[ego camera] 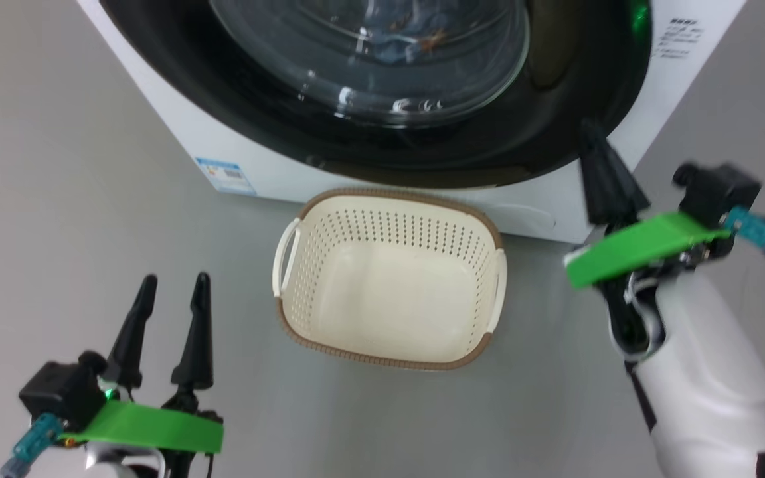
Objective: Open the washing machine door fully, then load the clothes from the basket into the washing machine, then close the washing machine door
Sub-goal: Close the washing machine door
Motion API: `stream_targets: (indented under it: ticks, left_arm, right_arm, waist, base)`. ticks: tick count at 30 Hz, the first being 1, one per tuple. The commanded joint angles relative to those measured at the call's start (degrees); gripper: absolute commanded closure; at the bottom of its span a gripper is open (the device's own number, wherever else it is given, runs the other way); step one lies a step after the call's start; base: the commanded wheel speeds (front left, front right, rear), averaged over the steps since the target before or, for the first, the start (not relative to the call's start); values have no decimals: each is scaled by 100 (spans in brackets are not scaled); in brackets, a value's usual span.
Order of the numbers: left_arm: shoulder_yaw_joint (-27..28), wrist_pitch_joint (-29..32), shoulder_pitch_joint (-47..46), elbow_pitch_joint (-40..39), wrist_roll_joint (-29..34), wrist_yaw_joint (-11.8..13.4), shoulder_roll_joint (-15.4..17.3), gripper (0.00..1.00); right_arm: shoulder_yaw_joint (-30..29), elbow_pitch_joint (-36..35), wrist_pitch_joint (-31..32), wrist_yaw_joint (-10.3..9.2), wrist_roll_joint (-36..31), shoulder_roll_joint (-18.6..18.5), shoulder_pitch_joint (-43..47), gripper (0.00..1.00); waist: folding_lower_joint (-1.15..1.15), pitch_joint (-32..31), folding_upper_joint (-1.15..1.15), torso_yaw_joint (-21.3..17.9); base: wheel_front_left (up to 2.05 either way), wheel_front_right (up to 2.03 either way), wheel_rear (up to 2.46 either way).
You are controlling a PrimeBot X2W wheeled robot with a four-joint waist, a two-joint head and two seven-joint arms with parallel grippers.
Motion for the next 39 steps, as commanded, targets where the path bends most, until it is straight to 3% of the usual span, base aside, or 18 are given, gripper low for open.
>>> stream_targets:
  ticks: [1, 10, 23, 39]
  left_arm:
    - [255, -36, 70, -48, 59, -15, 189, 0]
    - [432, -36, 254, 162, 101, -15, 331, 0]
    - [628, -36, 375, 435, 135, -15, 568, 0]
    - [798, -36, 581, 543, 271, -15, 573, 0]
  right_arm:
    - [198, -162, -26, 2, 22, 125, 245, 0]
    - [386, -270, -26, 2, 74, 64, 898, 0]
    - [183, -497, -26, 2, 102, -95, 1600, 0]
    - [-77, -597, -26, 2, 115, -262, 2210, 0]
  waist:
    - [0, -276, 0, -176]
    - [0, -597, 0, -491]
    - [0, -915, 0, -1052]
    - [0, -1164, 0, -1576]
  base:
    - [0, 0, 0]
    - [0, 0, 0]
    - [0, 0, 0]
    - [0, 0, 0]
